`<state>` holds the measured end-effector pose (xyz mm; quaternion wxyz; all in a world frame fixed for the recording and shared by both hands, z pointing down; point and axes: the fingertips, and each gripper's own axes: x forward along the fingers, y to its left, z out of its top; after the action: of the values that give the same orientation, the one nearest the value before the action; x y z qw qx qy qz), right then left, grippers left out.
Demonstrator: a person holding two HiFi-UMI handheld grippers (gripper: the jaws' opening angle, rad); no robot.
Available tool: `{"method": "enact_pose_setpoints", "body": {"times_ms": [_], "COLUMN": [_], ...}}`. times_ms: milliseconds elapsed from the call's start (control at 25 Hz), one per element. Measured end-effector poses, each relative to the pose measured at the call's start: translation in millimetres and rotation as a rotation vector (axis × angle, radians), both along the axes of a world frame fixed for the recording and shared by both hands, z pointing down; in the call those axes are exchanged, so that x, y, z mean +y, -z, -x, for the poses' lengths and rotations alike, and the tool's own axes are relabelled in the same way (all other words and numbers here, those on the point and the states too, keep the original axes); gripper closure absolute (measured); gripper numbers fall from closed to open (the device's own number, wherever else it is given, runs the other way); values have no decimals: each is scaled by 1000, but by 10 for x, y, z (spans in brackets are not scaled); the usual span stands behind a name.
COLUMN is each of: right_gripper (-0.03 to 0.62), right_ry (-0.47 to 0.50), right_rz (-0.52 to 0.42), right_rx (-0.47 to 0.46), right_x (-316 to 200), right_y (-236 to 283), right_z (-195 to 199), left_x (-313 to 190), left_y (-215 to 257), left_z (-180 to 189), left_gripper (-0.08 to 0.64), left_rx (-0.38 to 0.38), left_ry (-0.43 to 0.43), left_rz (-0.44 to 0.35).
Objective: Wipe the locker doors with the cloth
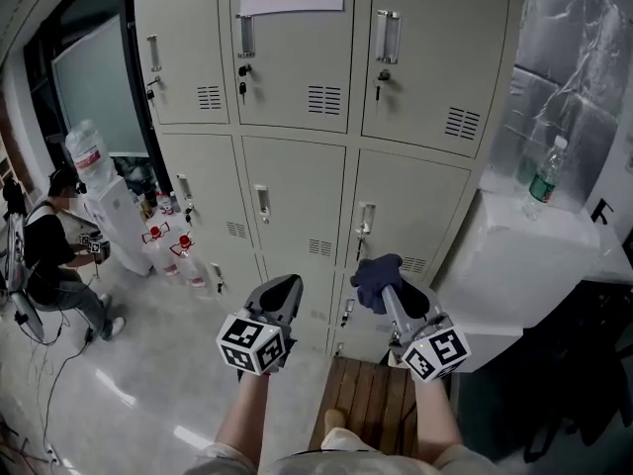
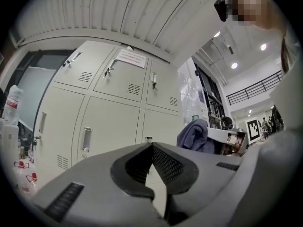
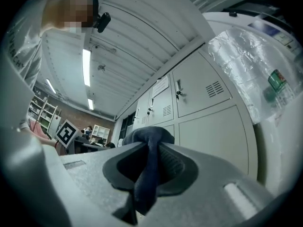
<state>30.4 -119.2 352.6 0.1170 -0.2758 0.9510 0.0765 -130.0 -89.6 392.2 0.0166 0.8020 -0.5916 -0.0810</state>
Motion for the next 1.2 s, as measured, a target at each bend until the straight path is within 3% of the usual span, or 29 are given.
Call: {"method": "enact_pose_setpoints", "body": {"times_ms": [480, 800, 1040, 1200], "right_gripper": [540, 540, 540, 540], "right_ry": [-41, -108, -148, -178], "right_rz": [-212, -363, -401, -475], "right_rx": [-10, -42, -103, -83], "right_x": [-1082, -1489, -1664, -1664], "right_y": [1139, 2102, 2835, 3241], "right_z": [37, 104, 72, 139], "left_x": [-1281, -1722, -1897, -1960], "left_y": [783, 1210, 1467, 1715], "left_z": [-25, 34, 87, 97], "left_gripper": [561, 561, 561, 561], "left_rx": [-38, -83, -102, -112], "left_ry": [-7, 3, -12, -25], "left_rz": [-85, -125, -145, -182]}}
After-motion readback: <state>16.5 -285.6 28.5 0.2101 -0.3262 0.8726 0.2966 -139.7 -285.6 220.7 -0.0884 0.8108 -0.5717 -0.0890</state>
